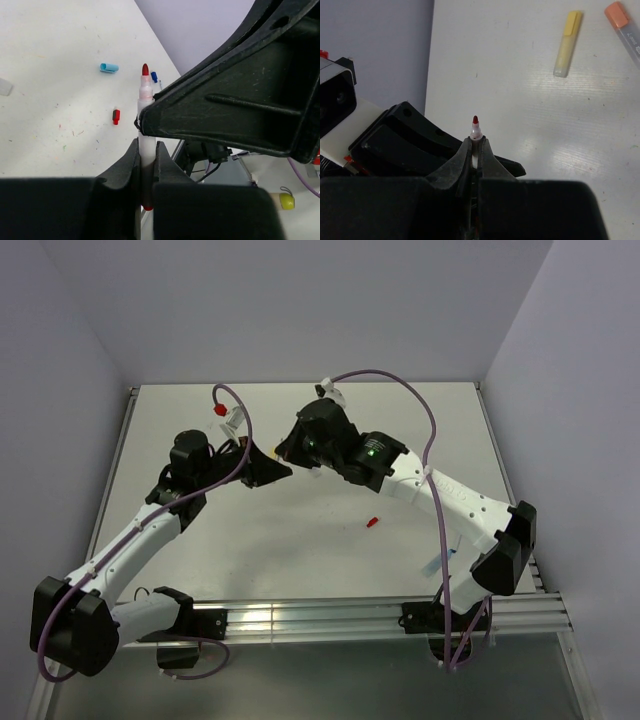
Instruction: Insert the pens into the pen caps
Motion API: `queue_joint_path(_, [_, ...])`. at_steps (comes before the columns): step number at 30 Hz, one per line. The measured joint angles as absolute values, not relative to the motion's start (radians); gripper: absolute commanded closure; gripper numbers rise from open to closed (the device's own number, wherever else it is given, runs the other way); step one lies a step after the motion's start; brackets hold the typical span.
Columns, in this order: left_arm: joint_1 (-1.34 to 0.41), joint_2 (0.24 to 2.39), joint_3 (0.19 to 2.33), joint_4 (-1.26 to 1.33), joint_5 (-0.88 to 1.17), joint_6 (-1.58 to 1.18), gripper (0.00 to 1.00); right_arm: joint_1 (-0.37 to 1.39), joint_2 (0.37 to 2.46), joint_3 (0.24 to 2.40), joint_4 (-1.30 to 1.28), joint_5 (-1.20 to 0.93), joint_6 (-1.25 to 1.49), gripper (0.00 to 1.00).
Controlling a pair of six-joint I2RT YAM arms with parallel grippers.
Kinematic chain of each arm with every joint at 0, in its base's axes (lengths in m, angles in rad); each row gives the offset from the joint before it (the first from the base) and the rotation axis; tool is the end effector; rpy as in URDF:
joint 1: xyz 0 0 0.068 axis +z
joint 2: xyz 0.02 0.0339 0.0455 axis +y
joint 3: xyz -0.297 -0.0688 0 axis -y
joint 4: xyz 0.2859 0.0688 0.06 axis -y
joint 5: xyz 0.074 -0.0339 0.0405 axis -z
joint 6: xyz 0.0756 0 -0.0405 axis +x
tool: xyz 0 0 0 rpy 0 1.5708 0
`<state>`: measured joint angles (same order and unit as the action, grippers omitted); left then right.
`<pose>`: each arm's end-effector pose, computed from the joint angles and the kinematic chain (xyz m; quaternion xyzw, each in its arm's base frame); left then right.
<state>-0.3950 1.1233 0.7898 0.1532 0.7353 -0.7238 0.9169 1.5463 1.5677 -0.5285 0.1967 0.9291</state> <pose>0.2659 -0.1658 0.3210 0.1099 0.7446 -0.5512 0.3602 0.2713 0.3298 0.4046 0.0550 0.8574 0.3514 0.3720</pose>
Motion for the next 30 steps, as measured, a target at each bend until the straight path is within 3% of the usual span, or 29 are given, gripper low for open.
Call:
queue_joint_path(1, [-0.395, 1.123, 0.790, 0.154, 0.733, -0.722, 1.00, 0.918, 1.548, 1.571, -0.532, 0.196, 0.926, 0.99])
queue_joint_path(2, [-0.395, 1.123, 0.790, 0.154, 0.733, -0.723, 1.00, 0.919, 1.548, 1.572, -0.534, 0.198, 0.924, 0.86])
queue_joint_path(4, [-0.396, 1.123, 0.790, 0.152, 0.733, -0.723, 1.00, 0.921, 1.552, 1.580, -0.544, 0.203, 0.921, 0.69])
queue_joint_path(5, [-0.397, 1.123, 0.790, 0.153, 0.733, -0.722, 1.00, 0.924, 1.555, 1.588, -0.549, 0.210, 0.919, 0.53])
queue_joint_path(8, [-0.399, 1.123, 0.790, 0.153, 0.736, -0.719, 1.00, 0.927, 1.557, 1.614, -0.581, 0.249, 0.897, 0.45])
queue_joint_path(16, [-0.401, 1.123, 0.790, 0.144, 0.726, -0.715, 1.00, 0.863, 1.472, 1.608, -0.670, 0.364, 0.865, 0.44])
queue_joint_path(21, [-0.401, 1.123, 0.790, 0.137, 0.705, -0.714, 1.00, 0.794, 1.331, 1.376, -0.699, 0.394, 0.875, 0.51])
queue_joint_path(26, [-0.401, 1.115, 0.790, 0.133, 0.691, -0.714, 1.00, 0.731, 1.272, 1.078, -0.696, 0.390, 0.922, 0.48])
queue_joint_path(30, [-0.401, 1.113, 0.790, 0.130, 0.689, -0.714, 1.00, 0.710, 1.288, 0.957, -0.719, 0.390, 0.972, 0.48])
